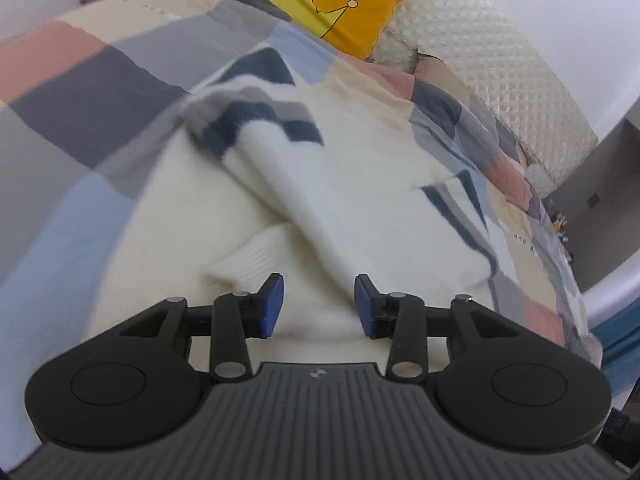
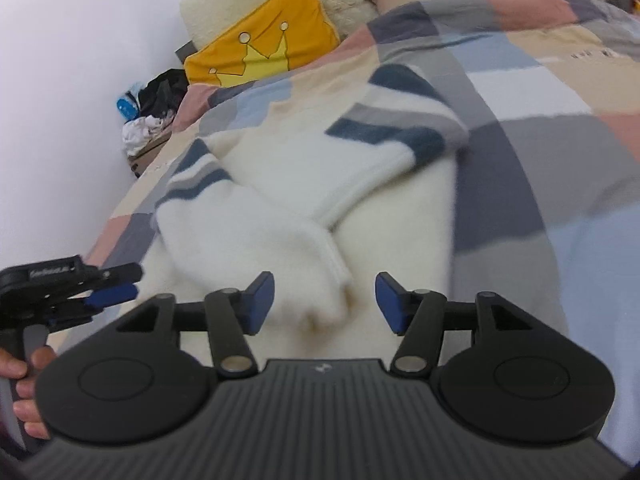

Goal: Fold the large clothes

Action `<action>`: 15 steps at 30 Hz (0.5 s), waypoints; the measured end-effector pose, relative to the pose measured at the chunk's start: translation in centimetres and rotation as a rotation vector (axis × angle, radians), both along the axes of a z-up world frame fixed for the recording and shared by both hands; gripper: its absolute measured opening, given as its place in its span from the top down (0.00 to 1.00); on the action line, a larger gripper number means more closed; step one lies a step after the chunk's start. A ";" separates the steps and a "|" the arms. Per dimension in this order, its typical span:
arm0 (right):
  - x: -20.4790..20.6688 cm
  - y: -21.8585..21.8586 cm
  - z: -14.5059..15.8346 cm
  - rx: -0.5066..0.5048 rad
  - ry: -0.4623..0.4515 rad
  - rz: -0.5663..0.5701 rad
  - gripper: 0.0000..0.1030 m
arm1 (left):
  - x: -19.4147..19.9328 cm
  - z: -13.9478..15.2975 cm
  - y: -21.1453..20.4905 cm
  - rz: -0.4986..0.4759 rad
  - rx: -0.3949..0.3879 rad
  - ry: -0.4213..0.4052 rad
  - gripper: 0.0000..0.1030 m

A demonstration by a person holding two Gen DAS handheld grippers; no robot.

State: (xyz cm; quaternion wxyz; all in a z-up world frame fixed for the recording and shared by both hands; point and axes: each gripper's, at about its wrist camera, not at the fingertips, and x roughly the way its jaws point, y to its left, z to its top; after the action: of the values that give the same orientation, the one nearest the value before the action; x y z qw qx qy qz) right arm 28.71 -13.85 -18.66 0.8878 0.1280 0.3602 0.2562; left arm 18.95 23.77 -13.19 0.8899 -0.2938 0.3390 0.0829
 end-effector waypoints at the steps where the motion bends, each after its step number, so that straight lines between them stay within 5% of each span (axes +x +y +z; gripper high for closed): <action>1: -0.8 -0.6 -0.1 -0.003 0.009 -0.014 0.43 | -0.9 0.3 0.1 0.004 0.016 0.005 0.52; 6: -3.0 -3.2 -0.9 0.037 0.120 -0.108 0.43 | -5.4 0.4 2.6 0.062 0.029 0.070 0.47; 10: -3.3 -5.2 -1.7 0.122 0.219 -0.185 0.41 | -6.8 -0.5 4.9 0.129 -0.053 0.117 0.35; 15: -3.3 -5.1 -3.4 0.123 0.310 -0.185 0.40 | -7.3 -2.5 7.1 0.213 -0.136 0.179 0.35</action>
State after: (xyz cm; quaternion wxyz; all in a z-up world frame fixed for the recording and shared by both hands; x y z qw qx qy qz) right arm 25.40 -18.96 -22.05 0.8321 0.2528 0.4627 0.1722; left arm 11.66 30.85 -15.67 0.8203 -0.3790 0.3889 0.1794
